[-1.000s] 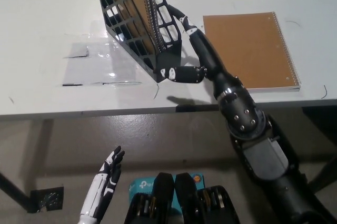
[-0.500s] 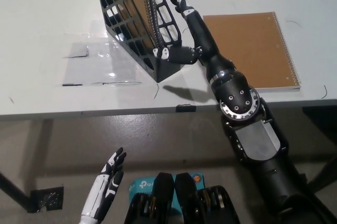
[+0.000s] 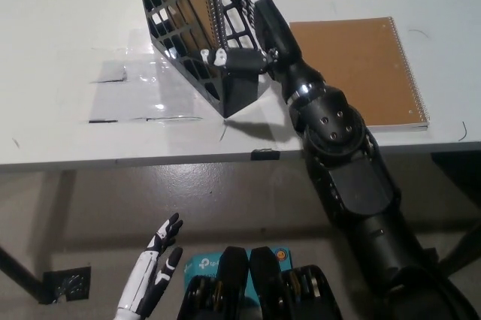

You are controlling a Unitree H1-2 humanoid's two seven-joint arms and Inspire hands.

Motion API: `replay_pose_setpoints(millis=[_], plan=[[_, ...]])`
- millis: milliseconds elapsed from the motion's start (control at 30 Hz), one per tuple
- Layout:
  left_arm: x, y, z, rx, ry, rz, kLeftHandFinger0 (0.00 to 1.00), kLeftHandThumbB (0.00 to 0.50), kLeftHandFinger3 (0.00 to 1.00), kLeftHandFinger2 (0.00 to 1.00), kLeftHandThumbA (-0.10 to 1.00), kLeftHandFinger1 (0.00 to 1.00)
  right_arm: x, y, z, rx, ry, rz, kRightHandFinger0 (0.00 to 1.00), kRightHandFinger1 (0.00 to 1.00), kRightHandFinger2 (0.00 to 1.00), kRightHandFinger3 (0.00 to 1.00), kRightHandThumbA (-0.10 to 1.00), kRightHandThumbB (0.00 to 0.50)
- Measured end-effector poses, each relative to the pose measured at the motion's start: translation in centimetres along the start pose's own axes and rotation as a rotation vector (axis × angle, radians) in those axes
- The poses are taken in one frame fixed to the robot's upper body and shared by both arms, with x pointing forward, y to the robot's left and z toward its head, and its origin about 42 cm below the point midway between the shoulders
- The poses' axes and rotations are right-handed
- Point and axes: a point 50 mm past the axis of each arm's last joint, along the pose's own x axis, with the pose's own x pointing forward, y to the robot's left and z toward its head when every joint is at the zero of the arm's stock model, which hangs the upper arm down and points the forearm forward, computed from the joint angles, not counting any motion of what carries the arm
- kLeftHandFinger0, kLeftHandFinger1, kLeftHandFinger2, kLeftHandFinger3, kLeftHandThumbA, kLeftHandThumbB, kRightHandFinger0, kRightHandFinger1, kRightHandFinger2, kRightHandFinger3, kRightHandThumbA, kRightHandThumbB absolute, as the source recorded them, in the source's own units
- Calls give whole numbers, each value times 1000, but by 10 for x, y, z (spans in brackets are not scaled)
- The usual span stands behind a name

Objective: Use the right hand to pick up a book from the book holder on the left side and put it on another book on the right side

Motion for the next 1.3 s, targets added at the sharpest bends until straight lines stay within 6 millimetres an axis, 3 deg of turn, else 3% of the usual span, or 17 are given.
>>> replay_pose_setpoints(millis=[367, 467, 767, 867, 1000, 1067, 1200, 1300], plan=[[0, -1, 0, 24, -1, -12, 1000, 235, 1000, 1000, 964, 1000, 14, 2, -15, -4, 94, 20, 1000, 1000, 1000, 1000, 1000, 335], [0, -1, 1, 26, -3, -11, 1000, 239, 1000, 1000, 968, 1000, 16, 2, -20, -6, 117, 23, 1000, 1000, 1000, 1000, 1000, 362], [0, -1, 3, 30, -7, -12, 1000, 243, 1000, 1000, 957, 1000, 29, 0, -20, -17, 144, 19, 1000, 1000, 1000, 1000, 1000, 338], [0, -1, 3, 30, -6, -12, 1000, 225, 1000, 1000, 933, 1000, 33, 1, -16, -17, 133, 21, 1000, 1000, 1000, 1000, 1000, 317], [1, 0, 4, 31, -7, -11, 1000, 192, 1000, 1000, 770, 1000, 35, 2, -12, -18, 124, 24, 1000, 1000, 1000, 1000, 1000, 277], [1, -1, 4, 31, -5, -12, 1000, 176, 1000, 1000, 704, 1000, 36, 2, -10, -19, 118, 25, 1000, 1000, 1000, 1000, 1000, 288], [1, -1, 4, 31, 0, -14, 1000, 196, 1000, 1000, 684, 1000, 38, 5, -7, -16, 112, 29, 1000, 1000, 1000, 1000, 1000, 257], [1, -1, 5, 31, 2, -15, 1000, 202, 1000, 1000, 675, 1000, 39, 9, -6, -11, 109, 33, 1000, 1000, 1000, 1000, 1000, 260]])
